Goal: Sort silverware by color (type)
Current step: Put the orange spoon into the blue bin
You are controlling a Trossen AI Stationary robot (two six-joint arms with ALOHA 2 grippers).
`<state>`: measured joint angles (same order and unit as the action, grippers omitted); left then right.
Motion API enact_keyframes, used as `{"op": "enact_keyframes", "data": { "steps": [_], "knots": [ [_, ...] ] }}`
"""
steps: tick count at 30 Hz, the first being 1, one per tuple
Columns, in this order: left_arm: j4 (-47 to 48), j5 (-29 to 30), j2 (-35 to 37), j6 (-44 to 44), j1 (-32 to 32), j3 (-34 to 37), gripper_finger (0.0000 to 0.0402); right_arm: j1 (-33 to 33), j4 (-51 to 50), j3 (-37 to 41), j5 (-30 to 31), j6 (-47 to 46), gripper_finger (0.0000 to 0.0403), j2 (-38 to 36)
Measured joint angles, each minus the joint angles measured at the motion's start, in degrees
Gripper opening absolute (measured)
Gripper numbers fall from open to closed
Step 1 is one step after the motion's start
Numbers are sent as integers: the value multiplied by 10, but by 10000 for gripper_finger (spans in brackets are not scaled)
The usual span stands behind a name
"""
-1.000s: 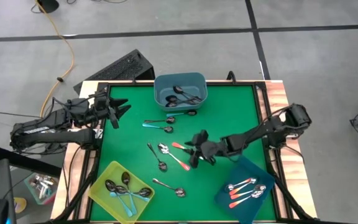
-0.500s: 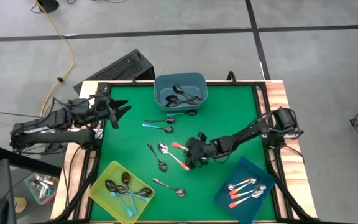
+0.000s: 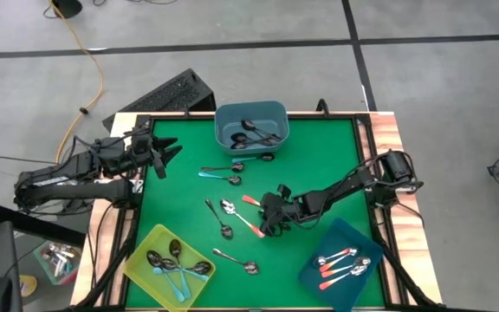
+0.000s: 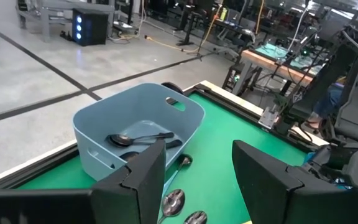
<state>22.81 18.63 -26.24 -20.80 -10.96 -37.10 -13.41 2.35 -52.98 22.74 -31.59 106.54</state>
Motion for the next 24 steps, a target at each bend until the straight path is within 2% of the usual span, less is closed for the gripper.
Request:
{"op": "enact_keyframes", "data": {
  "steps": [8, 18, 24],
  "knots": [
    [0, 2, 0, 0, 0, 0, 170, -6, 3, 1, 3, 56, 164, -40],
    [0, 15, 0, 0, 0, 0, 170, 10, -44, 2, 10, 64, 164, -20],
    [3, 17, 0, -8, 0, 0, 170, 22, -24, 19, 9, 55, 164, -23]
  ]
}}
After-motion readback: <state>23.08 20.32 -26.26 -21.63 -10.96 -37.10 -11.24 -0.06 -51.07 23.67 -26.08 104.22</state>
